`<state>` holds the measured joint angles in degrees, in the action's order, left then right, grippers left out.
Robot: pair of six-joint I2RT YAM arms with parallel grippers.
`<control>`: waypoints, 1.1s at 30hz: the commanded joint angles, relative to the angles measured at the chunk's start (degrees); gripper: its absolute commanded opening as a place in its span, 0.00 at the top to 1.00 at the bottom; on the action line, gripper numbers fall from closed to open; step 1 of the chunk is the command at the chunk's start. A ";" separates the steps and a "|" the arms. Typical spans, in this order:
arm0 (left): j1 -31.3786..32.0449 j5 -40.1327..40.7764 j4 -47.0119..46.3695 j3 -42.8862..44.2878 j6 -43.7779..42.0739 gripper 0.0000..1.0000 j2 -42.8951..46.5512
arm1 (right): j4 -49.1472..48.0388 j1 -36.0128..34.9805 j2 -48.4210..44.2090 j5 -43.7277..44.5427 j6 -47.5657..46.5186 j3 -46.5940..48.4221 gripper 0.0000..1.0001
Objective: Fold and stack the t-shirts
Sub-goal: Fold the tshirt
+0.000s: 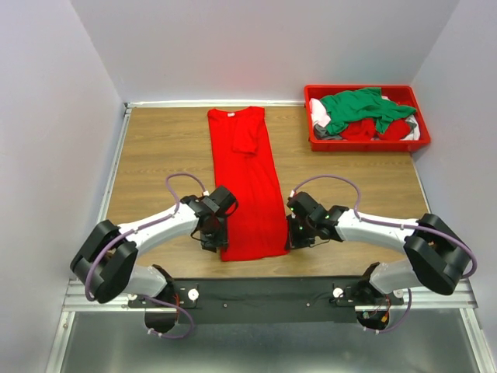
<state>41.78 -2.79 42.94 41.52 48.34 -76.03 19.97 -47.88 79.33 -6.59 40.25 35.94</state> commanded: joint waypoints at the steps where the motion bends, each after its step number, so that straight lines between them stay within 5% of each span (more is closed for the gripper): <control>1: 0.93 -1.61 0.22 -1.09 1.06 0.57 -1.49 | 2.53 0.07 -1.02 -0.09 -1.49 -1.31 0.97; 17: 4.54 -2.48 -2.24 -2.32 1.50 0.59 -9.75 | 2.53 0.07 -2.42 0.09 -1.67 -1.66 0.97; 19: 4.71 -2.84 -2.51 -2.58 1.59 0.65 -10.01 | 2.36 0.07 -2.51 0.00 -1.67 -1.84 0.97; 23: 5.33 -3.01 -2.77 -2.49 1.76 0.99 -10.45 | 2.45 0.06 -2.60 0.00 -1.58 -1.67 0.97; 28: 6.47 -4.24 -2.51 -2.67 2.02 1.00 -9.84 | 2.71 0.07 -2.78 -1.14 -1.58 -2.28 0.99; 33: 8.32 -5.56 2.14 -1.70 1.67 1.00 -4.23 | 4.38 -0.02 -4.44 -12.12 -1.67 -4.91 0.99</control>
<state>48.60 -7.46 41.71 41.71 49.63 -82.59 20.84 -47.88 77.01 -10.41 38.96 33.76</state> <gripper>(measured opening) 0.009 0.014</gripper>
